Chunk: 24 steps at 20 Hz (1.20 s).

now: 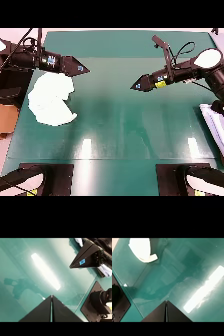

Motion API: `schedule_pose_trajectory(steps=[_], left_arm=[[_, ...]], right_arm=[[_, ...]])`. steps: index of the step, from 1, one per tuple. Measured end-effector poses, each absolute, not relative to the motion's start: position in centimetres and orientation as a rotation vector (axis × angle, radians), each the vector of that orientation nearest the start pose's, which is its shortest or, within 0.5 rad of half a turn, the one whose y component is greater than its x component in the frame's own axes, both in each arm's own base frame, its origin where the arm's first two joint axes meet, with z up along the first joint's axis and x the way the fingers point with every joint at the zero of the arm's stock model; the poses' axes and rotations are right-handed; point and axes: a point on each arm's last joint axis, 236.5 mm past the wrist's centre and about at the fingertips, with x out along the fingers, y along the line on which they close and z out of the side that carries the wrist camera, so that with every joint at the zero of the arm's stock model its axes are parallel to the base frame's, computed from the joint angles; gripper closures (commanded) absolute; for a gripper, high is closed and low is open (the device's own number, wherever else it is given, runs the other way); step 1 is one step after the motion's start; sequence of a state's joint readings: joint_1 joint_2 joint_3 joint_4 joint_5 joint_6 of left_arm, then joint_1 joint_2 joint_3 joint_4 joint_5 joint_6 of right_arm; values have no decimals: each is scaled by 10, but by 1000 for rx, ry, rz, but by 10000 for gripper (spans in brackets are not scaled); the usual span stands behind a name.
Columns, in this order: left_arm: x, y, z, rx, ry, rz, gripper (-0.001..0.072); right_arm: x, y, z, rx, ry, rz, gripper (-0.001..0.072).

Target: Fold the shirts.

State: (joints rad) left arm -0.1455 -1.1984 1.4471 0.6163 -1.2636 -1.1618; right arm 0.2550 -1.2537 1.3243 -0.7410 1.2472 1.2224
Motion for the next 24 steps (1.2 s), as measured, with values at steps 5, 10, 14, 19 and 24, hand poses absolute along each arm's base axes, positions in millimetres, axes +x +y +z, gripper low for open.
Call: schedule_pose_trajectory(steps=[5,10,14,19,24], left_arm=[[376,-200,199,-271,890,-773,9],[420,-45,142,-384,976,-234,9],[409,65,87,-542,1043,62,9],[391,109,16,-684,1159,190,9],[385,117,-35,-747,1262,224,9]], right_arm=[[336,260,145,290,1062,939,-8],[349,243,147,378,1077,852,-1],[361,224,148,413,1066,801,0],[371,206,148,443,1055,755,1],[371,206,146,438,1057,758,1]])
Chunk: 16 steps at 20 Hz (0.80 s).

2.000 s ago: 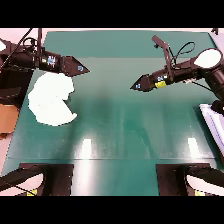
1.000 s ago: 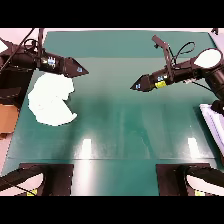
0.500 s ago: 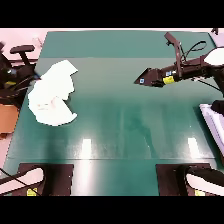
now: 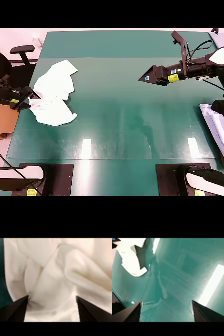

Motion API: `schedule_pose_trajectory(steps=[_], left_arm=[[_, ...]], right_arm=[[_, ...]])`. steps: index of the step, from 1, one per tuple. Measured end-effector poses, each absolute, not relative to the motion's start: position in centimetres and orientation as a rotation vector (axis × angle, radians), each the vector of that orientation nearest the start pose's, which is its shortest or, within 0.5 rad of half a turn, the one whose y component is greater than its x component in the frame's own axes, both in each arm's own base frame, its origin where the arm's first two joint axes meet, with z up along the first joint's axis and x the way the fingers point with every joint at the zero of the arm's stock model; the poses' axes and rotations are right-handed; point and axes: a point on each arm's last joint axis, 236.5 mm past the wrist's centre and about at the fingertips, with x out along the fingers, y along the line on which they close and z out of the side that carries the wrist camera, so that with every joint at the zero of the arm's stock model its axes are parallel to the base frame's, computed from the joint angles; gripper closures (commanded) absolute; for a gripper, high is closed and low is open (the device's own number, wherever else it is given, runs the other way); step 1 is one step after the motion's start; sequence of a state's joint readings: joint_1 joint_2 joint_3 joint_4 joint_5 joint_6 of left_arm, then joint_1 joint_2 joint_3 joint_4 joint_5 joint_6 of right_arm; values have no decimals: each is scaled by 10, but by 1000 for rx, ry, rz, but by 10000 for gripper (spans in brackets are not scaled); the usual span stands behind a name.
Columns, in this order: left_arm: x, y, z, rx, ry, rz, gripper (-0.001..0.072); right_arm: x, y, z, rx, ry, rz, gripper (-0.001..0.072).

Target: Fold the shirts.

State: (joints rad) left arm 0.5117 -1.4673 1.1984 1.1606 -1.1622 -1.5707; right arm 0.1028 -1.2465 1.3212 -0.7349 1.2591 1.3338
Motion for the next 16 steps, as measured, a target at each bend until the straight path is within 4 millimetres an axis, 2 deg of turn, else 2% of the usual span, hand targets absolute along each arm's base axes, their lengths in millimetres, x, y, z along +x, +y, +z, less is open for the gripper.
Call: schedule_pose_trajectory(steps=[4,5,6,7,12,14,16], left_arm=[[385,123,-48,-747,1276,242,18],[385,125,-50,-740,1276,248,259],[385,127,-51,-737,1275,252,612],[385,127,-52,-733,1277,251,680],[392,113,-45,-732,1258,156,684],[397,101,-33,-751,1230,89,684],[406,86,-10,-778,1169,10,684]], right_arm=[[371,207,143,439,1064,758,2],[371,207,143,439,1064,759,2],[371,207,144,440,1063,759,2],[372,207,143,440,1063,758,2],[375,207,144,443,1050,749,2],[377,206,143,445,1048,746,2],[377,206,138,449,1057,740,2]])
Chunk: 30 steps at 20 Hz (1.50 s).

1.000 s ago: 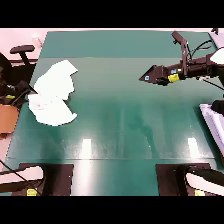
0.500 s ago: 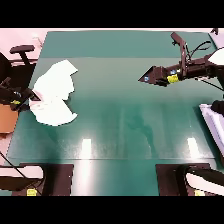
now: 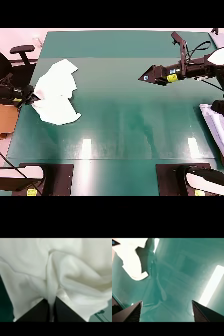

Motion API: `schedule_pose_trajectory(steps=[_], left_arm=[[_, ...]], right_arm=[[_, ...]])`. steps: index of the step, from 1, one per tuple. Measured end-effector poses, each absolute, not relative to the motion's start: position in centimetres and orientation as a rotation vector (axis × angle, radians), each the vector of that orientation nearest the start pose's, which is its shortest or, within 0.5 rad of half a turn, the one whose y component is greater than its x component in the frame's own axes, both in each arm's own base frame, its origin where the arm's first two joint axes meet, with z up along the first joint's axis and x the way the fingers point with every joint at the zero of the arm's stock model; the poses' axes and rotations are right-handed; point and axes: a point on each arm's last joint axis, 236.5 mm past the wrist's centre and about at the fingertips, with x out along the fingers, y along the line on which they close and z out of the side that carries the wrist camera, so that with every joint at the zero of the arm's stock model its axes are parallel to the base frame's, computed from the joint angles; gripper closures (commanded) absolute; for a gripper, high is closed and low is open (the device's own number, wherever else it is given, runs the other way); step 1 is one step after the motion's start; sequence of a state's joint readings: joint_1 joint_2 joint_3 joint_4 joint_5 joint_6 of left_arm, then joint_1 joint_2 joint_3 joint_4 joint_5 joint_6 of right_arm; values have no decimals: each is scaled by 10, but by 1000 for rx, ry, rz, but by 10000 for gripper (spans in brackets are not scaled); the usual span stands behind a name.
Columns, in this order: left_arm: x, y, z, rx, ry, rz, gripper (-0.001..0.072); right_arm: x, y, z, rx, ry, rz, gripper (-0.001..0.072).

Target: Fold the shirts.

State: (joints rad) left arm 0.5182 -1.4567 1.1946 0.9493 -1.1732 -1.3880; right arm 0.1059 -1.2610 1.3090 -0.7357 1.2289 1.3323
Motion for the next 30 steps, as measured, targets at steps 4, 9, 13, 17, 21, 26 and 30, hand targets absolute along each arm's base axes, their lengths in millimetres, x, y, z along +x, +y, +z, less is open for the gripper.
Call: schedule_pose_trajectory(steps=[4,9,13,17,21,26,30], left_arm=[[425,33,66,-843,995,-211,684],[431,-88,207,-823,759,-616,684],[405,-193,346,-696,518,-918,683],[360,-246,470,-667,246,-1094,680],[347,-251,509,-636,127,-1099,679],[369,-264,403,-450,408,-1017,680],[385,-252,257,-336,763,-876,680]], right_arm=[[377,206,119,479,1081,719,3],[366,205,89,525,1142,693,3],[374,193,112,548,1039,664,3],[382,159,144,553,907,601,3],[386,116,173,546,792,520,3],[377,71,199,529,699,438,3],[371,47,204,517,678,393,3]])
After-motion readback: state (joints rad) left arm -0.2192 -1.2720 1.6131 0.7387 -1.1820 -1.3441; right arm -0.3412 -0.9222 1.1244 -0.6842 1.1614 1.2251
